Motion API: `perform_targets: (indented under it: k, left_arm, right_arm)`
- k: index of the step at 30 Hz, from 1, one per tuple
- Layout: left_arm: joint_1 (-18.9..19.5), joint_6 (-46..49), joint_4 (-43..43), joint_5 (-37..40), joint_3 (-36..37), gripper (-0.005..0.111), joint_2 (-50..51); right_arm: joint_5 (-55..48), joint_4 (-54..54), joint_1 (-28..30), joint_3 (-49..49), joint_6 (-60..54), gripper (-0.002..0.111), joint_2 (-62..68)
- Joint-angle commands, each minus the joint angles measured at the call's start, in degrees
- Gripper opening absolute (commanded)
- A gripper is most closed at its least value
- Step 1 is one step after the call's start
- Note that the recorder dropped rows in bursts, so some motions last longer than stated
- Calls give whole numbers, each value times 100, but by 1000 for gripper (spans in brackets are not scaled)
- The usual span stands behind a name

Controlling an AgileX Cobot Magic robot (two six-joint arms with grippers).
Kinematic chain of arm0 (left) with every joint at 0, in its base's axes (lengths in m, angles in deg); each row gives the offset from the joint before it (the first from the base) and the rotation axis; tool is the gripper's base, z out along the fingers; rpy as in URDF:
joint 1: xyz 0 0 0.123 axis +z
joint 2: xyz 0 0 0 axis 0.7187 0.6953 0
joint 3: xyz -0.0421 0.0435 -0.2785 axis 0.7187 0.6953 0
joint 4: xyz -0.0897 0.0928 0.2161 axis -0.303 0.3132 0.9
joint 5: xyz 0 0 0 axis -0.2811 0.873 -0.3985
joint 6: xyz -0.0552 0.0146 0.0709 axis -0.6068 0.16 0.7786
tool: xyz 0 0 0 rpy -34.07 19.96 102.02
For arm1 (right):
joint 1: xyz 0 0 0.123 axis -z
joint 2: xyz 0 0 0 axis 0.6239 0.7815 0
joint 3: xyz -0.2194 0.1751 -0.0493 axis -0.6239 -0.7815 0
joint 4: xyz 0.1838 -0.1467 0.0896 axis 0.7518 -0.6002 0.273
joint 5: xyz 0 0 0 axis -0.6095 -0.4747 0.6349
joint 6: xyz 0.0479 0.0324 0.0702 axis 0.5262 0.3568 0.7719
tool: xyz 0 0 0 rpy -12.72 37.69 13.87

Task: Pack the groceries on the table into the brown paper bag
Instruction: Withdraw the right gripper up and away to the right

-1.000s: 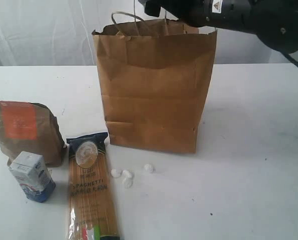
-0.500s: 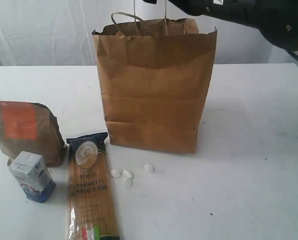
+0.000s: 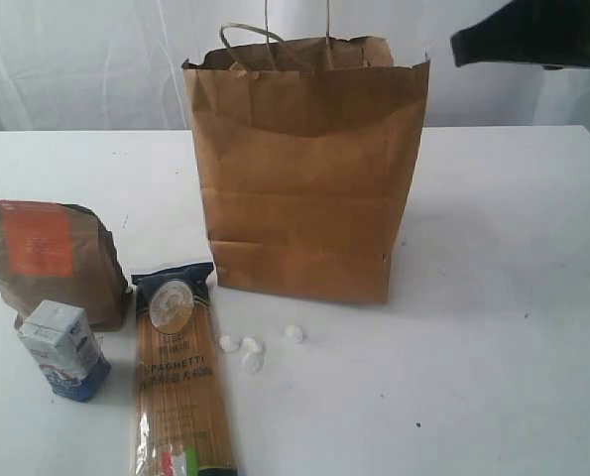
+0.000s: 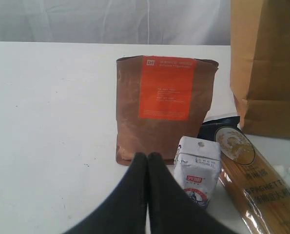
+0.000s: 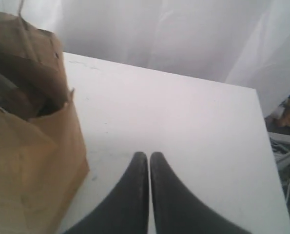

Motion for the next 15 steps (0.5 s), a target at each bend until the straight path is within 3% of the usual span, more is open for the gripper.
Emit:
perform_targets:
  k: [1, 5, 9, 15]
  left_arm:
    - [9, 8, -44, 10, 26, 0, -17]
    - [9, 8, -44, 10, 26, 0, -17]
    - [9, 8, -44, 10, 26, 0, -17]
    - [9, 8, -44, 10, 26, 0, -17]
  right_arm:
    - [-119, -45, 587, -533, -226, 0, -372]
    - [679, 221, 1402, -1510, -226, 0, -680]
    - [2382, 1005, 2211, -2843, -226, 0, -1108]
    - [4955, 1089, 2398, -4725, 171, 0, -1974]
